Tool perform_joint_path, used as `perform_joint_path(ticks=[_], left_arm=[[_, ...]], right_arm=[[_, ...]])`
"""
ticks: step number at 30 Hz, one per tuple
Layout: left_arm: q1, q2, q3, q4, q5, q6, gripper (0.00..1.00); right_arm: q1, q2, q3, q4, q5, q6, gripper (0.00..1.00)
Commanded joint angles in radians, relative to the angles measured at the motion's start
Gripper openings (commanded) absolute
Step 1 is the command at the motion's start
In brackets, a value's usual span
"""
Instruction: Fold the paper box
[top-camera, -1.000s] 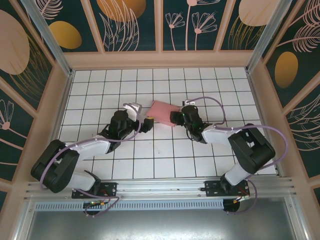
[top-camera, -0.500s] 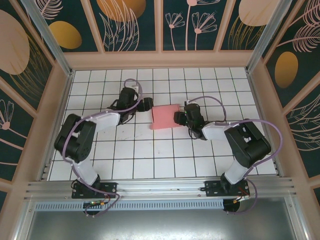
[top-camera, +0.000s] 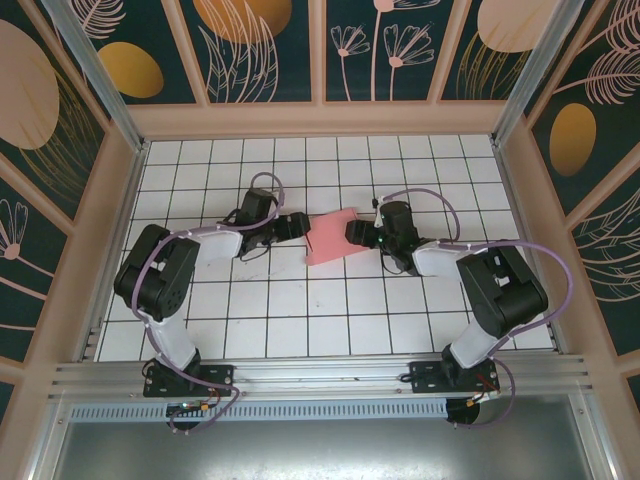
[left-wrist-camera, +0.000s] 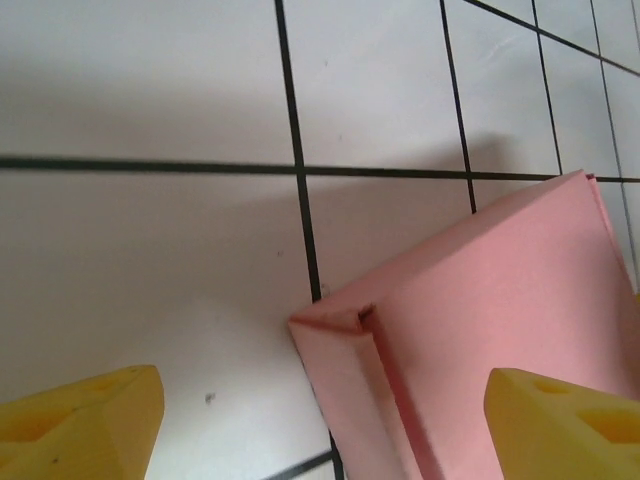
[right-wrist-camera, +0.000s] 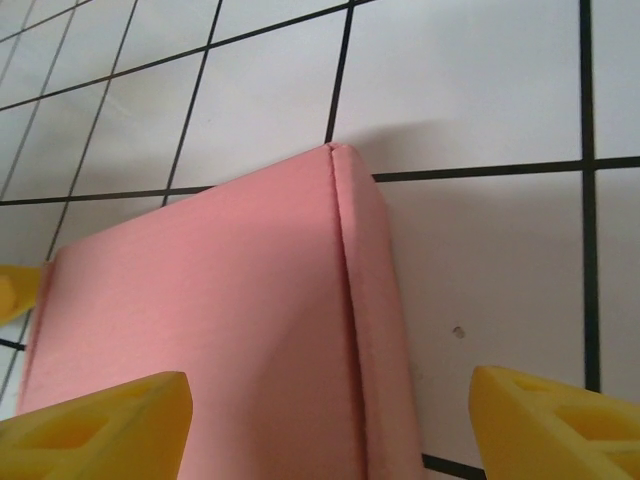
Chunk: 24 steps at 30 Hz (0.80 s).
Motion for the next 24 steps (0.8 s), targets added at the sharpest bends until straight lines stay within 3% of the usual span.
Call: perform_joint_path(ticks=[1,5,12,17,24], left_arm=[[-0.007,-0.036,-0.046,0.065,0.047,-0.114,0.80],[-0.033,-0.041,-0.060,0.077,0.059,-0.149,0.68],[-0.069,-0.014,-0.033,0.081,0.074,-0.172,0.58],[-0.072,-0.007,-0.013,0.073,0.072,-0.175,0.40],[-0.076,0.015,0.030,0.017,0.072,-0.140,0.36]], right_arm=[[-0.026,-0.001,0.026,0.021,-0.103,0.046,0.74],[-0.039,0.026,0.049,0.012,-0.143,0.064,0.69],[-0.040,0.059,0.061,0.020,-0.212,0.085,0.61],[-0.037,0.063,0.055,0.024,-0.228,0.094,0.57],[-0.010,0.076,0.050,0.039,-0.243,0.116,0.53]])
